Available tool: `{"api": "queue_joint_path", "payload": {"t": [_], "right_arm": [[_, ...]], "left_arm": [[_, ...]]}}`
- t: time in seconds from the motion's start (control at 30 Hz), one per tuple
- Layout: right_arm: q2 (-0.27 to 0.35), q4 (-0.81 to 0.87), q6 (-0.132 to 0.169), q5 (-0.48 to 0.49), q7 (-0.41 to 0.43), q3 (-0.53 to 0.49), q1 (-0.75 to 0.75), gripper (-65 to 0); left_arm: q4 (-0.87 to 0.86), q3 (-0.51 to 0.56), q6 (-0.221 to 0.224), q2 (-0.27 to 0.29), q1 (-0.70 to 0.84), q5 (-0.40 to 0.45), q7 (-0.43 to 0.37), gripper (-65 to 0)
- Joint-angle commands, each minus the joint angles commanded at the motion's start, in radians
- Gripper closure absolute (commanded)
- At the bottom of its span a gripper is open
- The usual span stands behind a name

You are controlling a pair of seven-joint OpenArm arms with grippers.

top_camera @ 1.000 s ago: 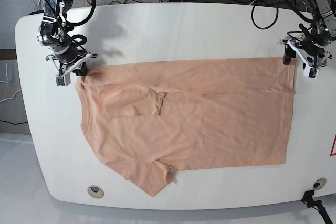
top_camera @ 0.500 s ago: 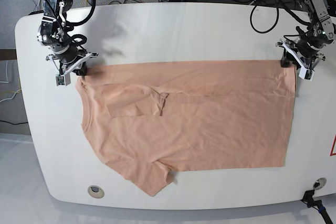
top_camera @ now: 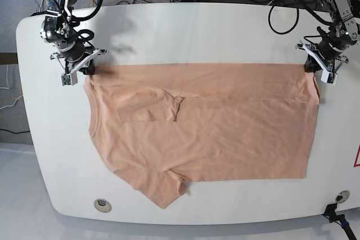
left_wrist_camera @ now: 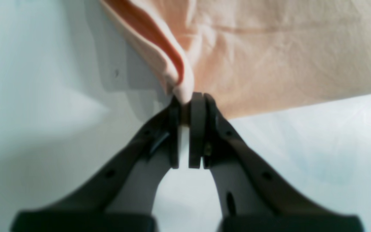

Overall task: Fold the T-shirt properly
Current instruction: 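Pull the folded shirt toward the robot with both grippers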

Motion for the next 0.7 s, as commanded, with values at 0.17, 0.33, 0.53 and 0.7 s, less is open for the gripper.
{"api": "queue_joint_path", "payload": {"t": [0.17,0.33,0.53,0.7], "right_arm": [[-0.025,0.069,0.000,0.000,-0.002,0.028,-0.084,0.0],[-0.025,0.155,-0.005,0.000,-0.002,0.031,-0.190,0.0],[-0.038,0.206,-0.002,0.000,-0.002,0.071,-0.316,0.0],[-0.063,0.247,0.000,0.000,-0.002,0.110,-0.391,0.0]], "left_arm": [[0.097,-0.002,0.000,0.025,0.083,0.000,0.003,0.0],[0.186,-0.002,0.000,0.029,0.187,-0.002,0.003,0.0],[0.284,-0.005,0.000,0.043,0.311,-0.002,0.003,0.0],[0.311,-0.060,0.000,0.055,0.367,-0.002,0.003,0.0]]}}
